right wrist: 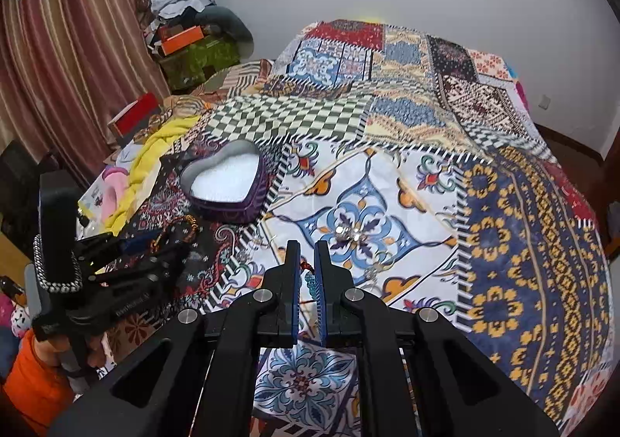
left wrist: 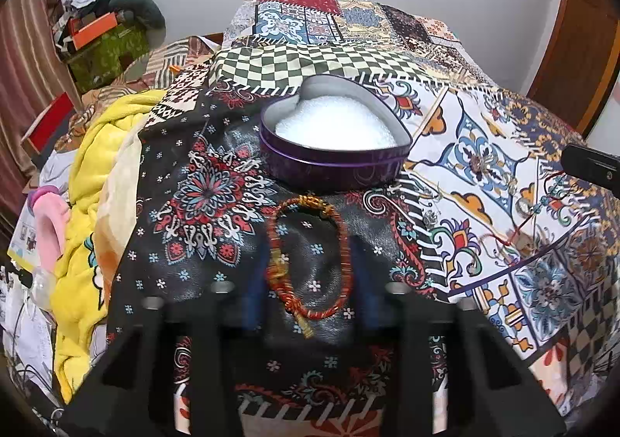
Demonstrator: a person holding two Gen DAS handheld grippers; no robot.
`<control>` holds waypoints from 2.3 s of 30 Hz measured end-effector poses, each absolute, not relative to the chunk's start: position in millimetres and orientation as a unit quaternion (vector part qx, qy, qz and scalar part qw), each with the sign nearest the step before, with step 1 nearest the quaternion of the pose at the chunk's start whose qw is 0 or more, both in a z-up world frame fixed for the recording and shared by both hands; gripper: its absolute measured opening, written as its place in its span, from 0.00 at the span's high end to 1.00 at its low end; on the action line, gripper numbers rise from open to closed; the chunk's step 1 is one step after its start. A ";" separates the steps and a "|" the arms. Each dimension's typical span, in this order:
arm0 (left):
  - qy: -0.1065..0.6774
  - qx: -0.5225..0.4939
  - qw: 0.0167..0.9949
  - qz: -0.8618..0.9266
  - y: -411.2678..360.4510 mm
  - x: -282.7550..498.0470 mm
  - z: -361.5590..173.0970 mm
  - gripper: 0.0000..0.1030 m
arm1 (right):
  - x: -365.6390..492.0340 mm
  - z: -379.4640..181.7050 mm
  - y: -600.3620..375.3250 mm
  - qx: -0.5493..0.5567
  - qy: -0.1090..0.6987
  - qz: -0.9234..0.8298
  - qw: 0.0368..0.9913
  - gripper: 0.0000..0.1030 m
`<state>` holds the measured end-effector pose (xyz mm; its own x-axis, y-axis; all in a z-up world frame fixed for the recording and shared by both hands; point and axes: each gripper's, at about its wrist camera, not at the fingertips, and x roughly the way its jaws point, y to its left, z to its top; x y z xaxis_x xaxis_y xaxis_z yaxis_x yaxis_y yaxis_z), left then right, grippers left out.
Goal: Organize jewelry
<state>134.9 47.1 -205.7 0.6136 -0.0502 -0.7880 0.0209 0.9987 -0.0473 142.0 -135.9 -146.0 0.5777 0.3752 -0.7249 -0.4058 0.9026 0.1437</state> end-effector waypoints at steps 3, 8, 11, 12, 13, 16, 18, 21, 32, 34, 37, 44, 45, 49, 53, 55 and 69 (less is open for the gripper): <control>0.443 -0.043 0.895 -0.034 54.1 135.2 -201.3 0.85 | 148.9 -145.6 -140.6 -0.014 0.406 0.215 0.888 0.94; 0.437 -0.061 0.896 -0.039 58.8 130.1 -191.6 0.89 | 151.5 -131.8 -145.8 -0.014 0.389 0.212 0.896 0.94; 0.426 -0.054 0.902 -0.041 56.2 126.0 -180.6 0.89 | 151.4 -118.7 -145.9 -0.018 0.371 0.212 0.904 0.94; 0.422 -0.052 0.904 -0.042 54.8 125.2 -176.4 0.89 | 151.8 -113.7 -145.4 -0.019 0.364 0.212 0.907 0.94; 0.417 -0.050 0.907 -0.043 53.5 124.4 -171.5 0.89 | 152.4 -111.3 -145.5 -0.020 0.360 0.213 0.908 0.94; 0.399 -0.045 0.915 -0.044 51.5 123.9 -156.6 0.89 | 155.1 -97.3 -143.5 -0.021 0.343 0.215 0.914 0.94; 0.389 -0.043 0.919 -0.044 51.4 125.1 -147.7 0.89 | 156.8 -88.8 -140.5 -0.024 0.331 0.216 0.918 0.94; 0.373 -0.042 0.926 -0.047 51.7 129.5 -134.1 0.89 | 159.3 -78.5 -134.0 -0.028 0.316 0.221 0.922 0.94; 0.359 -0.029 0.931 -0.060 52.7 166.2 -120.2 0.89 | 174.5 -60.1 -97.5 -0.047 0.283 0.247 0.926 0.94; 0.370 -0.029 0.926 -0.067 53.4 176.1 -126.4 0.89 | 178.3 -58.4 -89.5 -0.051 0.279 0.254 0.925 0.94; 0.389 -0.031 0.917 -0.078 53.4 190.1 -139.3 0.89 | 184.6 -59.1 -81.0 -0.053 0.279 0.261 0.923 0.94; 0.414 -0.013 0.907 -0.077 50.3 208.6 -160.7 0.89 | 199.2 -73.1 -66.6 -0.055 0.299 0.275 0.912 0.94; 0.415 -0.007 0.907 -0.076 49.2 209.6 -161.8 0.89 | 201.3 -75.3 -65.1 -0.056 0.303 0.276 0.910 0.94; 0.411 0.009 0.908 -0.073 47.3 208.4 -163.2 0.65 | 209.0 -83.9 -60.9 -0.053 0.317 0.282 0.904 0.94; 0.398 0.016 0.915 -0.067 51.4 203.0 -157.9 0.53 | 214.4 -89.2 -56.0 -0.049 0.327 0.289 0.898 0.94; 0.394 0.019 0.917 -0.059 54.2 201.6 -155.0 0.52 | 215.6 -91.8 -51.6 -0.050 0.331 0.292 0.896 0.94; 0.369 0.002 0.929 -0.010 85.6 189.5 -138.3 0.51 | 221.6 -114.6 -24.6 -0.055 0.360 0.316 0.876 0.94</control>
